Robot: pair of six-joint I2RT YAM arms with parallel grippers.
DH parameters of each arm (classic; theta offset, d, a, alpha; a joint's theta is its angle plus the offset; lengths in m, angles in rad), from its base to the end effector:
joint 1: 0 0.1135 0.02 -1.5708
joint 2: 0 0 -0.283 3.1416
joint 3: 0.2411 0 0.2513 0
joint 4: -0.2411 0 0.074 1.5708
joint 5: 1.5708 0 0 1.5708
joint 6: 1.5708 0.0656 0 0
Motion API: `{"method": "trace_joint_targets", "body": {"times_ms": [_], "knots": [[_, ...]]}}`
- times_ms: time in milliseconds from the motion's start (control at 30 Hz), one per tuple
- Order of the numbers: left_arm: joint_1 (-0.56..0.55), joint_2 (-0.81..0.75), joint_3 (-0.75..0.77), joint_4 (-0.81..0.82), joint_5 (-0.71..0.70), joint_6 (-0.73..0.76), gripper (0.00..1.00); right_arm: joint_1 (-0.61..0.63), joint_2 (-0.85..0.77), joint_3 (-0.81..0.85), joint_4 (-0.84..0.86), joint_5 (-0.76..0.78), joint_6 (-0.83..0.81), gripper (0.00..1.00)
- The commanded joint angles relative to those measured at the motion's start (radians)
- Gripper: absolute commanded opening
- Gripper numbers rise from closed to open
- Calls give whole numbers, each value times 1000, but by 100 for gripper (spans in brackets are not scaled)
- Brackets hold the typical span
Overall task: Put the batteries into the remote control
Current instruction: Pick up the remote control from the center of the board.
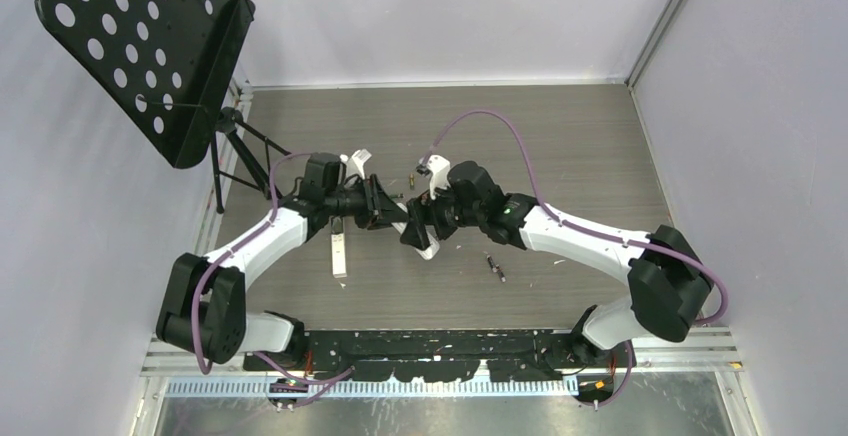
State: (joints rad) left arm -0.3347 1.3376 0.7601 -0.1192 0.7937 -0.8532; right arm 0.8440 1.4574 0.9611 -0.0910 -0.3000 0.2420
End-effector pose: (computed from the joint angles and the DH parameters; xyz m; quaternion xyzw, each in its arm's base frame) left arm 0.2527 -0.1374 0.2289 -0.0561 0.8496 -0.5087 0.1275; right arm 0.2147 0.2706 0.2555 -0.3258 0.8115 0.3540 0.3316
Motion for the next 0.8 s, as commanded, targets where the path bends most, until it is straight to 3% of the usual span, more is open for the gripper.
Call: {"method": "trace_joint_targets", "body": {"times_ms": [0, 100, 233, 467, 667, 767], "knots": [[-8, -63, -50, 211, -104, -19, 0, -46, -59, -15, 15, 110, 232, 86], [-26, -81, -88, 307, -194, -15, 0, -130, -85, -69, 35, 126, 454, 81], [-78, -56, -114, 410, -287, -8, 0, -180, -90, -159, 119, 180, 740, 59], [-132, 22, -174, 590, -359, -49, 0, -181, -15, -247, 333, 155, 992, 32], [-153, 44, -221, 618, -397, -46, 0, -181, 4, -270, 299, 190, 1025, 30], [-160, 37, -245, 622, -434, -49, 0, -182, 0, -271, 275, 201, 1019, 36]]}}
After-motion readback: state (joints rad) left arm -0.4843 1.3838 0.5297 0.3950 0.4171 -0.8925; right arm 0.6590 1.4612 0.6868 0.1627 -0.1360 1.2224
